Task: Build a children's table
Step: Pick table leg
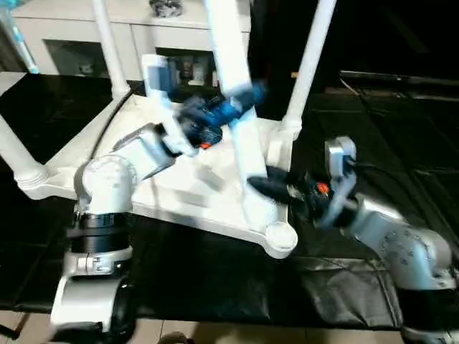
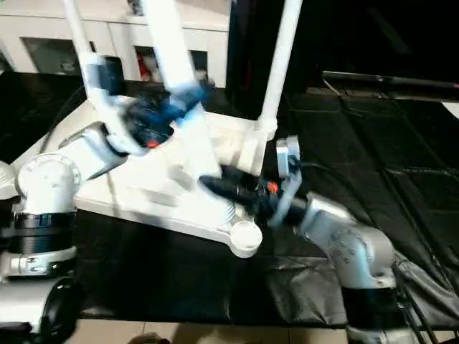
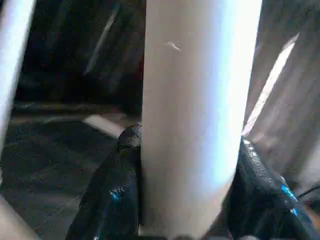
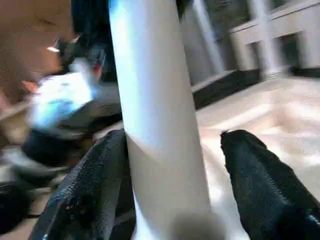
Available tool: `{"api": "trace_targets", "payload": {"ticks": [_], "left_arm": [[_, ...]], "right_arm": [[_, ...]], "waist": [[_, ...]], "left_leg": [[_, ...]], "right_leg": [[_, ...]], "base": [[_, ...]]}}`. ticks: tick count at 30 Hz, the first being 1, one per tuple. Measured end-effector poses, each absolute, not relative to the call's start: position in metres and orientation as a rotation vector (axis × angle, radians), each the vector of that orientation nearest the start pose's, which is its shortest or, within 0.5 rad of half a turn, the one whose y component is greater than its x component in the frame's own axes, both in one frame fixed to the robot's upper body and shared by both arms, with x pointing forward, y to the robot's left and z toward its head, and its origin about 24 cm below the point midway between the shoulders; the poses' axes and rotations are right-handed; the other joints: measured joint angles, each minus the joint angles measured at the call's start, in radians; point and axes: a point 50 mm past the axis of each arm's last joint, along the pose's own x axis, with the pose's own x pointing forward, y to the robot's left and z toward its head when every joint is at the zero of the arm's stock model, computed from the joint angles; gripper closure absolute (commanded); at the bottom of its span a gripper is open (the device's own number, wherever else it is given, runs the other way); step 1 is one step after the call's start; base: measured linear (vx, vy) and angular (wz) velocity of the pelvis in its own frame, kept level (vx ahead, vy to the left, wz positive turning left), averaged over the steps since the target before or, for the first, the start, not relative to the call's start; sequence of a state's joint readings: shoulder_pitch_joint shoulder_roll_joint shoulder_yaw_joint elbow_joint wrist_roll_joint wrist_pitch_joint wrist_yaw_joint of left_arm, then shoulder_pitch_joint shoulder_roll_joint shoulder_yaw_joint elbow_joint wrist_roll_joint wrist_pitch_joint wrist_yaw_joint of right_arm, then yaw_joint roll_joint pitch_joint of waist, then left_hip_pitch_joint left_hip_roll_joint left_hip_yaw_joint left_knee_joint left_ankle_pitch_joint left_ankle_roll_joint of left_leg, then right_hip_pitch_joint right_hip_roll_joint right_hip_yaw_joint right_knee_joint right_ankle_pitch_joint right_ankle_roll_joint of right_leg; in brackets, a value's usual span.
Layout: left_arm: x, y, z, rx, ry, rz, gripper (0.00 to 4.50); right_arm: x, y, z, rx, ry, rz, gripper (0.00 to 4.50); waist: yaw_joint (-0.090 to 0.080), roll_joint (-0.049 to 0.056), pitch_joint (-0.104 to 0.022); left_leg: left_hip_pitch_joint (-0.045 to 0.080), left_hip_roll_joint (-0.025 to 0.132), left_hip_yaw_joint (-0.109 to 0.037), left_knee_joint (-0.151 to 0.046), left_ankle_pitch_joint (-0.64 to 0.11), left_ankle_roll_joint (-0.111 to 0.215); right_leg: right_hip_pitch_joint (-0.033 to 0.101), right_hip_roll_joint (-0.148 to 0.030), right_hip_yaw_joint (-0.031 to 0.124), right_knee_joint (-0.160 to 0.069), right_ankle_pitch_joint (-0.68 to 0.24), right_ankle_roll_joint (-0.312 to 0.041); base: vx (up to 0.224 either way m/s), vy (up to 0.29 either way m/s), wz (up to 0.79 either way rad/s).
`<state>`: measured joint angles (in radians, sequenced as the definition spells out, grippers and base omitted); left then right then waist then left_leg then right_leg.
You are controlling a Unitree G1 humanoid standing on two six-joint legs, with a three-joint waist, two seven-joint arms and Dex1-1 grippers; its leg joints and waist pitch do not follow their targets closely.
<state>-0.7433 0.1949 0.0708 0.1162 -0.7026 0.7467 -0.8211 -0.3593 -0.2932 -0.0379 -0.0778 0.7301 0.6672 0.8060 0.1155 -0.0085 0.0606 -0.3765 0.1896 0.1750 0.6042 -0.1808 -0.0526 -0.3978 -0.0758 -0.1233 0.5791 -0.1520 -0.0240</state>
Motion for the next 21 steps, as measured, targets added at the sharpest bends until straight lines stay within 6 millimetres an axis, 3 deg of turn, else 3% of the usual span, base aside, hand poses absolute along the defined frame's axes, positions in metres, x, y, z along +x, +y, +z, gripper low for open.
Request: {"api": "trace_targets", "payload": {"ticks": [6,11,16,17,19,21], "left_arm": [[0.331,0.077,0.191,-0.253,0.046,-1.117,2.66],[0.332,0.07,0.192,-0.185,0.039,-1.051,2.66],[0.334,0.06,0.206,-0.154,-0.005,-1.001,2.66],[0.333,0.057,0.21,-0.147,-0.023,-1.007,2.66],[0.332,0.055,0.214,-0.139,-0.036,-1.009,2.66],[0.333,0.055,0.214,-0.133,-0.036,-0.999,2.66]], "right_arm": [[0.289,-0.128,0.122,0.304,0.116,0.991,0.95],[0.291,-0.112,0.119,0.231,0.152,0.983,0.95],[0.307,-0.09,0.116,0.203,0.199,0.839,0.95],[0.31,-0.086,0.117,0.21,0.204,0.815,1.29],[0.311,-0.084,0.117,0.225,0.208,0.797,1.29],[0.311,-0.082,0.116,0.233,0.216,0.787,1.59]], "waist": [[-0.009,0.0,0.0],[-0.016,0.0,0.0],[-0.023,0.0,0.0],[-0.023,0.0,0.0],[-0.023,0.0,0.0],[-0.025,0.0,0.0]], "left_leg": [[0.0,0.0,0.001,-0.003,0.0,-0.001],[0.001,0.0,0.001,-0.003,0.001,-0.001],[0.001,0.0,0.001,-0.003,0.001,-0.002],[0.002,0.0,0.001,-0.003,0.001,-0.002],[0.002,0.0,0.001,-0.003,0.001,-0.002],[0.001,0.0,0.001,-0.003,0.001,-0.002]], "right_leg": [[-0.003,0.001,0.001,0.002,0.0,-0.001],[-0.003,0.001,0.001,0.002,0.0,-0.001],[-0.002,0.001,0.001,0.002,0.002,-0.003],[-0.002,0.001,0.001,0.002,0.002,-0.003],[-0.001,0.001,0.002,0.002,0.002,-0.003],[-0.002,0.001,0.002,0.002,0.002,-0.003]], "base": [[0.0,0.0,0.0],[0.0,0.0,0.0],[0.0,0.0,0.0],[0.0,0.0,0.0],[0.0,0.0,0.0],[0.0,0.0,0.0]]}}
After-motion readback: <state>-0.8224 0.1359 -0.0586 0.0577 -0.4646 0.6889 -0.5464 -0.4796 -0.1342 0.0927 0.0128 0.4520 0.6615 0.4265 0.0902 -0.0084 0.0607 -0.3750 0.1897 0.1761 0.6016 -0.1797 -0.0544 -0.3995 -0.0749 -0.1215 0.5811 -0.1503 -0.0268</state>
